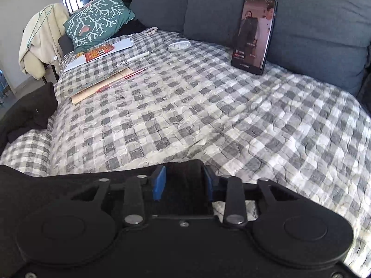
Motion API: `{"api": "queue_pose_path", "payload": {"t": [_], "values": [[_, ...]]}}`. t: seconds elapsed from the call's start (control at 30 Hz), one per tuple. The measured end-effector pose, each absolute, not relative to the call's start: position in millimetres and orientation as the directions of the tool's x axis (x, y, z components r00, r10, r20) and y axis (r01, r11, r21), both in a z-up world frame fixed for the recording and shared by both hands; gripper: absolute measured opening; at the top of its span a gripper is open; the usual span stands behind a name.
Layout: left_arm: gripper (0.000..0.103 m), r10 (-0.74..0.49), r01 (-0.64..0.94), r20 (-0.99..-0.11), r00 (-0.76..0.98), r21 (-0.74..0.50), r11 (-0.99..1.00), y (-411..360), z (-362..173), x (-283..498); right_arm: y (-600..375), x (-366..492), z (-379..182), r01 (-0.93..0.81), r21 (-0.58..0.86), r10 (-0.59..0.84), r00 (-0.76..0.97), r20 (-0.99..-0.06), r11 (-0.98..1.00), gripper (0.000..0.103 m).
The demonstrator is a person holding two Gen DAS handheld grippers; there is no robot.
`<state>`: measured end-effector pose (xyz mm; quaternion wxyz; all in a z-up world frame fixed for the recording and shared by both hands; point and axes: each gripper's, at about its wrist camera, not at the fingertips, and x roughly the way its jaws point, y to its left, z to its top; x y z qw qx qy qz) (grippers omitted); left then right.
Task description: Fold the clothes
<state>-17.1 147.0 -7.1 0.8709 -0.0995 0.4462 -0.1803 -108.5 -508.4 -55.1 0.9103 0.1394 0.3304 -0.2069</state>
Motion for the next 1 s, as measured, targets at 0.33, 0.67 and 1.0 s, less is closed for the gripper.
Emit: {"api": "queue_pose_path", "payload": {"t": [0.33,0.67,1.0], "values": [[0.061,-0.436,0.270,-0.781,0.448,-0.346,0.898,161.0,-10.4,1.6,-493.0,-83.3,-61.3,0.493,-0.120,-0.421,0.564,-0.710,0.862,0.032],[0.074,-0.491,0.411,-0.579,0.651,-0.274,0.869,176.4,-9.5,105.1,-447.7,-37.7,3.7,0.449,0.092,-0.287,0.702,-0.652,0.889,0.061],[0.075,-0.635,0.495,-0.469,0.614,-0.397,0.773,183.3,-64.3,175.3,-393.7,48.8,0.5,0.295,0.205,-0.088,0.741,-0.666,0.933,0.063]]}}
